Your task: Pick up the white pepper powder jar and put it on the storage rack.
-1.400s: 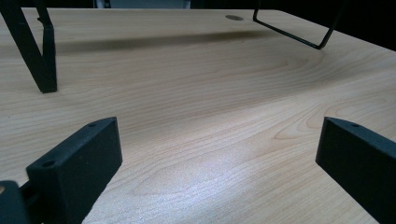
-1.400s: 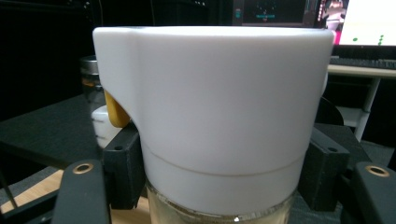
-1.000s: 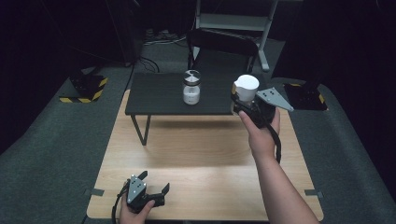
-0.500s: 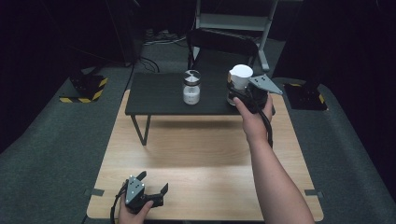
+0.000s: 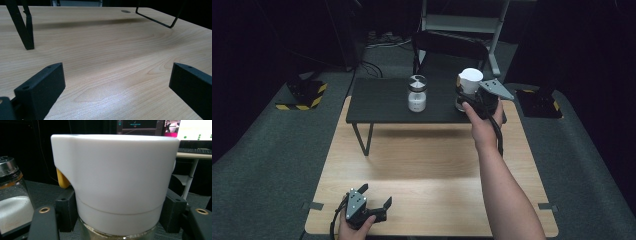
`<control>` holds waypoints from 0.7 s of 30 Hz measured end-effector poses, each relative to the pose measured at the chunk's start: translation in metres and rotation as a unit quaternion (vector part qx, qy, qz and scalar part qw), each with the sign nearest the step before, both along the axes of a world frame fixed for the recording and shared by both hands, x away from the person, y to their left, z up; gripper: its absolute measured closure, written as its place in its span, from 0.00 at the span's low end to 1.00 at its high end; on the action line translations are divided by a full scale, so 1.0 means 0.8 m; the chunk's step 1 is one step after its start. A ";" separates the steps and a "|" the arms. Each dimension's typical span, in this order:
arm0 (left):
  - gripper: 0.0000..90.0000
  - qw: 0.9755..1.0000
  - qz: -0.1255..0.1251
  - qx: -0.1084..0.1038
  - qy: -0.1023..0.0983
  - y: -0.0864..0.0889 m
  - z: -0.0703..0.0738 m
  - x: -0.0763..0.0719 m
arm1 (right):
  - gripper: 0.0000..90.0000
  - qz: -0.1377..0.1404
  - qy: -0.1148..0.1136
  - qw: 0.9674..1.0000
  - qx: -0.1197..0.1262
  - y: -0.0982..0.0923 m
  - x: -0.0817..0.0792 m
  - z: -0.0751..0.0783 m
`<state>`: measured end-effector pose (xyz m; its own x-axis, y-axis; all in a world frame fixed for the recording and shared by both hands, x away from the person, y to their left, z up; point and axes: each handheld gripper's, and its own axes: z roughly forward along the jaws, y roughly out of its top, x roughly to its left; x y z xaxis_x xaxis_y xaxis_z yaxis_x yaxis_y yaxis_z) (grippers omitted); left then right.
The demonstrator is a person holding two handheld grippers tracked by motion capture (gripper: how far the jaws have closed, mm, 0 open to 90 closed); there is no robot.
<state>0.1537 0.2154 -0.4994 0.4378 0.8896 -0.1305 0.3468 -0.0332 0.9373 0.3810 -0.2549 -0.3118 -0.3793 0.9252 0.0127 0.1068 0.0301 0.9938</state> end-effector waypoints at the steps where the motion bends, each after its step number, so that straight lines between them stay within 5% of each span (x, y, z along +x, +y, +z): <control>1: 0.01 1.000 0.000 -0.001 0.001 0.000 0.000 0.000 | 0.34 0.000 0.000 1.000 0.000 0.000 0.000 0.000; 21: 0.01 1.000 0.001 -0.001 -0.001 0.001 0.000 -0.002 | 0.34 -0.004 -0.012 1.000 -0.016 0.006 -0.005 -0.005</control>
<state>0.1518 0.2162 -0.4997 0.4369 0.8899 -0.1314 0.3455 -0.0311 0.9379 0.3769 -0.2500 -0.3155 -0.3714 0.9281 -0.0264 0.0837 0.0618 0.9946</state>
